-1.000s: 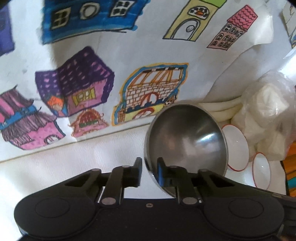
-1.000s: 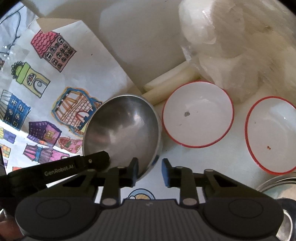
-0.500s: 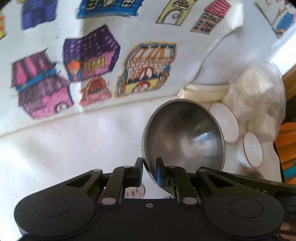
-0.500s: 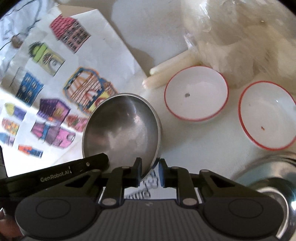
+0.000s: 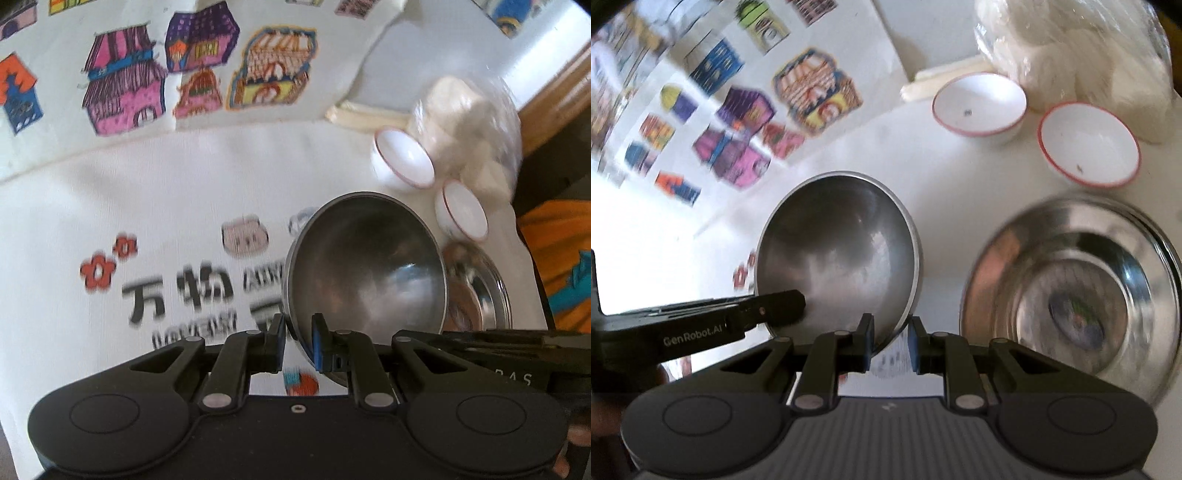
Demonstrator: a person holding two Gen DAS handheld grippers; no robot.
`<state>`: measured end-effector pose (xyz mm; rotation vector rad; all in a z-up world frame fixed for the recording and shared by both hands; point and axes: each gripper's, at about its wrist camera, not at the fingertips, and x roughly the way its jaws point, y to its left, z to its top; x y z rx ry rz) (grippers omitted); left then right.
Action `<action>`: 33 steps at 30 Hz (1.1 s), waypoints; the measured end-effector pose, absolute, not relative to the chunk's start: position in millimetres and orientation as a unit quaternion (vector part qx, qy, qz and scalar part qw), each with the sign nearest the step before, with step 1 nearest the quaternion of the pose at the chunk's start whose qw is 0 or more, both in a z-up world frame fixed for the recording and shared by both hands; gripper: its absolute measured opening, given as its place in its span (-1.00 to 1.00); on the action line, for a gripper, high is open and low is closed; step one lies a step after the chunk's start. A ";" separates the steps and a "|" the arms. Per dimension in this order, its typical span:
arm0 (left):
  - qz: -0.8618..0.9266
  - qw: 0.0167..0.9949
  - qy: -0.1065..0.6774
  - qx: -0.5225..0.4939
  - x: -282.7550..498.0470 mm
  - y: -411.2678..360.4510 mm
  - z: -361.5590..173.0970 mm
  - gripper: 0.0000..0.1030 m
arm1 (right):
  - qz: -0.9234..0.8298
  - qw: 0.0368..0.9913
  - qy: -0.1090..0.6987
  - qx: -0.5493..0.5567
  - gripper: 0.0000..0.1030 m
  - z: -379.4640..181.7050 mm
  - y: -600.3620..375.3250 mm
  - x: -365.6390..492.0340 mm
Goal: Organize plates and bowls
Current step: 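Carry the steel bowl beside the plate stack and open both grippers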
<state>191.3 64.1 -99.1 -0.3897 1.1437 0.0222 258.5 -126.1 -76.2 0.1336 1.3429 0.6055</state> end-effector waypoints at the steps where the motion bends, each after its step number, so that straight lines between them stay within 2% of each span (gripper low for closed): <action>1: 0.009 0.820 0.543 -0.183 184.8 61.1 -99.5 -0.70 | 0.277 0.734 0.618 0.058 -0.57 -75.4 -128.3 253.4; 16: 0.025 0.783 0.592 -0.189 148.2 43.1 -117.9 -0.68 | 0.288 0.691 0.663 0.013 -0.56 -83.7 -135.4 221.6; 22: 0.038 0.786 0.590 -0.183 151.3 42.1 -116.0 -0.58 | 0.299 0.685 0.665 0.012 -0.45 -86.6 -143.7 221.6; 24: 0.048 0.786 0.590 -0.179 151.3 43.3 -114.7 -0.51 | 0.303 0.684 0.664 0.008 -0.32 -86.5 -143.0 222.9; 26: 0.058 0.785 0.591 -0.177 150.6 44.6 -112.2 -0.34 | 0.309 0.680 0.665 0.007 -0.21 -86.4 -145.8 224.0; 27: 0.063 0.784 0.591 -0.176 150.3 45.7 -110.9 -0.28 | 0.313 0.676 0.667 0.007 -0.06 -86.6 -147.6 224.6; 30: 0.082 0.784 0.590 -0.176 149.0 49.3 -105.5 0.01 | 0.318 0.673 0.667 0.003 0.24 -84.5 -155.5 225.9; 32: 0.096 0.786 0.586 -0.176 149.1 51.4 -99.7 0.27 | 0.324 0.667 0.671 0.001 0.42 -82.0 -161.4 227.1; 33: 0.103 0.787 0.583 -0.175 149.6 52.3 -96.7 0.32 | 0.327 0.664 0.672 -0.001 0.52 -80.4 -163.5 226.9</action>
